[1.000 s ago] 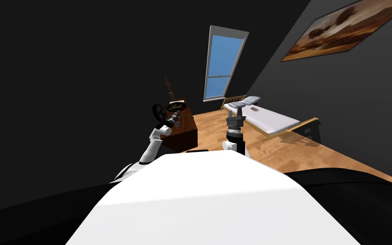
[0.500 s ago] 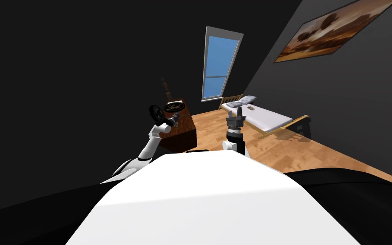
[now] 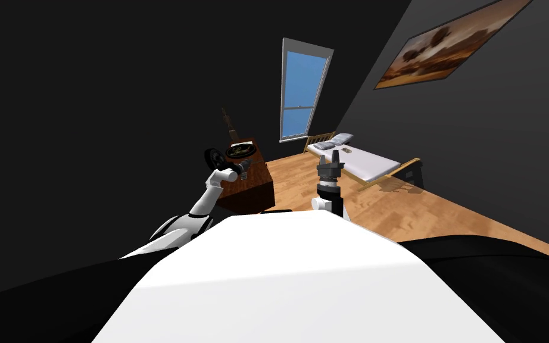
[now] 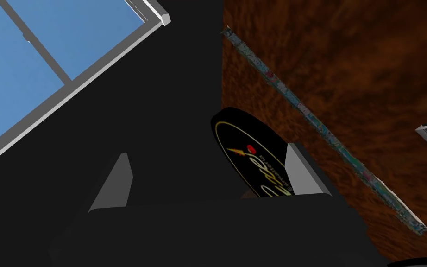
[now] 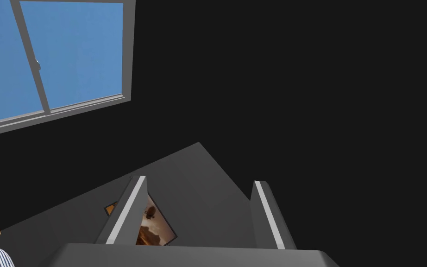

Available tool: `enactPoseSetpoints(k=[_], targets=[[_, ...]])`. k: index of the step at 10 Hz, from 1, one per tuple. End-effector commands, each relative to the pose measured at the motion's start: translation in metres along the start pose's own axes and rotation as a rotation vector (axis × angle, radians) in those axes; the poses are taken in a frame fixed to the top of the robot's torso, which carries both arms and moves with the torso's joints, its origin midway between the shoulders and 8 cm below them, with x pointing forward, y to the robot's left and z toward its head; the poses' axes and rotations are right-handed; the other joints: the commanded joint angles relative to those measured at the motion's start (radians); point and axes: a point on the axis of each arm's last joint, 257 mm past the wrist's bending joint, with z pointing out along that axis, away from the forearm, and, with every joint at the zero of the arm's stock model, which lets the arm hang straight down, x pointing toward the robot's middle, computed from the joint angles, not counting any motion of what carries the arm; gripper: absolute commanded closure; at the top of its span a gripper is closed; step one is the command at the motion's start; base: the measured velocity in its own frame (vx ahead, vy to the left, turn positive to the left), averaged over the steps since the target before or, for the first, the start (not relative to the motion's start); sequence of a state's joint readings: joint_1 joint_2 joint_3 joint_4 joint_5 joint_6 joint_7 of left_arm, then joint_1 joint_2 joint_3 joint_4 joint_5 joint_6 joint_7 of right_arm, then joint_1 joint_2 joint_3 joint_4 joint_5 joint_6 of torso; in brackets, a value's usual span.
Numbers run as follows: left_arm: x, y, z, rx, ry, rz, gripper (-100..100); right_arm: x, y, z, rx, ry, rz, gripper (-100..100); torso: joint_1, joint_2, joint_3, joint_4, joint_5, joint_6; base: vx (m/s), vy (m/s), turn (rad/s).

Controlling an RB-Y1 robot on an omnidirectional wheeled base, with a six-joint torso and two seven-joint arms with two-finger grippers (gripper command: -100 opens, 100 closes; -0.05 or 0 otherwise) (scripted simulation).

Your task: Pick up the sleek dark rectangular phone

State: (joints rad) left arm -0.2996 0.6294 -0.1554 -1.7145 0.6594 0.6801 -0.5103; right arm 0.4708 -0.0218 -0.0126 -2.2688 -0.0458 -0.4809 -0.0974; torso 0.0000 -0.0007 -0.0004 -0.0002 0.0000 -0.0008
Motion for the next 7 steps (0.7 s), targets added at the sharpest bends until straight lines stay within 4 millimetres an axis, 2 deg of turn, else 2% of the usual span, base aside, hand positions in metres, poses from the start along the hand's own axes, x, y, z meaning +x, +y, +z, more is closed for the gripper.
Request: enactPoseSetpoints(k=[1,2,3,4,5,6,7], targets=[[0.001,0.014,0.001,-0.054,0.026,0.02,-100,0.0,0.0,0.0,0.0,0.0,0.0,0,0.0,0.0,0.0,0.0,0.0,0.0,0.008,0.0,-0.054],[0.002,0.016,0.001,-0.061,0.03,0.02,-100,0.0,0.0,0.0,0.0,0.0,0.0,0,0.0,0.0,0.0,0.0,0.0,0.0,0.0,0.0,0.0],[-0.005,0.029,0.003,-0.114,0.051,0.055,-100,0.0,0.0,0.0,0.0,0.0,0.0,0,0.0,0.0,0.0,0.0,0.0,0.0,0.007,-0.004,-0.113],[-0.002,0.034,0.002,-0.133,0.062,0.055,-100,0.0,0.0,0.0,0.0,0.0,0.0,0,0.0,0.0,0.0,0.0,0.0,0.0,0.007,0.001,-0.059],[-0.011,0.045,0.002,-0.178,0.077,0.088,-100,0.0,0.0,0.0,0.0,0.0,0.0,0,0.0,0.0,0.0,0.0,0.0,0.0,0.011,-0.002,-0.074],[-0.008,0.051,0.001,-0.202,0.091,0.088,-100,0.0,0.0,0.0,0.0,0.0,0.0,0,0.0,0.0,0.0,0.0,0.0,0.0,0.01,-0.001,-0.052],[-0.016,0.065,-0.001,-0.253,0.109,0.118,-100,0.0,0.0,0.0,0.0,0.0,0.0,0,0.0,0.0,0.0,0.0,0.0,0.0,0.014,-0.003,-0.087]])
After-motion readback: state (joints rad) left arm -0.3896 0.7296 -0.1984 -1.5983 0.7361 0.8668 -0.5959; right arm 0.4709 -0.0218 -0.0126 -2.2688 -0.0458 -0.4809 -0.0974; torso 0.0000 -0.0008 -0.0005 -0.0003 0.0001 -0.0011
